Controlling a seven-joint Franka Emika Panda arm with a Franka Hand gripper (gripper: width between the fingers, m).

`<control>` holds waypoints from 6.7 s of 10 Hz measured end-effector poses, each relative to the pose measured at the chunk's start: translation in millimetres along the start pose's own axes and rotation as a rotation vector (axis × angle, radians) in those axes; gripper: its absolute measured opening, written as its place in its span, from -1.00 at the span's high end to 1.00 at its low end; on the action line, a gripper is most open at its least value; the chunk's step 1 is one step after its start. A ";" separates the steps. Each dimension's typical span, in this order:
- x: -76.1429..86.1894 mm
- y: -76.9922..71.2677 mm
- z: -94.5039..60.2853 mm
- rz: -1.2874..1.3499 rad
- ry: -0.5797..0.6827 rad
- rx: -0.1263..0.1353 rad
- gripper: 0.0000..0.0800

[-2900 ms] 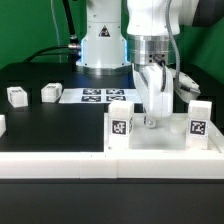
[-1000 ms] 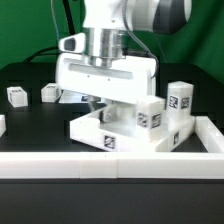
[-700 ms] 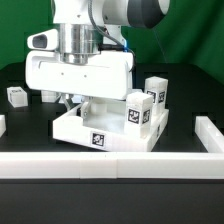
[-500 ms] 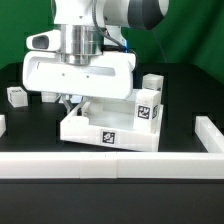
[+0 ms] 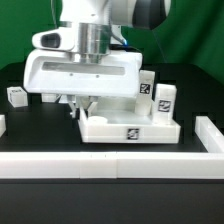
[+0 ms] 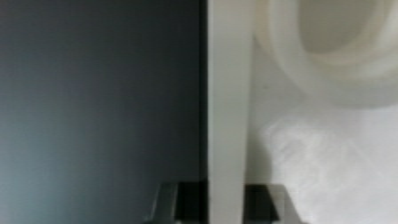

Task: Assemble square table

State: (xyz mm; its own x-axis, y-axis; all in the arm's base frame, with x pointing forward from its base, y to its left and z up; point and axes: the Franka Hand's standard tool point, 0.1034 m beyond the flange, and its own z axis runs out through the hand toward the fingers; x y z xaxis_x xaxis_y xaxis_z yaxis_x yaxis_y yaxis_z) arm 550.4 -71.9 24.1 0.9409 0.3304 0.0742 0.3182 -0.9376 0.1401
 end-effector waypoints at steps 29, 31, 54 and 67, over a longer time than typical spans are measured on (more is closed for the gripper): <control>161.4 -55.4 -7.5 -1.185 0.111 -0.198 0.84; 169.7 -59.8 -8.3 -1.164 0.104 -0.191 0.83; 153.5 -12.1 -60.1 -0.944 0.068 -0.182 -0.62; 101.6 52.6 -94.8 -0.193 0.096 -0.095 -0.62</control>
Offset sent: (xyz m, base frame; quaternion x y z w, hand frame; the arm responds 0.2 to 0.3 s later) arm 0.0000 0.0000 0.0000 0.0000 0.0000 -0.1938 0.9810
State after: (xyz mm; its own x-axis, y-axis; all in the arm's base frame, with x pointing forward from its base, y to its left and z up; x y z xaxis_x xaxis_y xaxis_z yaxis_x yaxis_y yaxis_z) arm 651.7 -77.4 132.6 0.8469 0.5157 0.1301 0.4746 -0.8431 0.2529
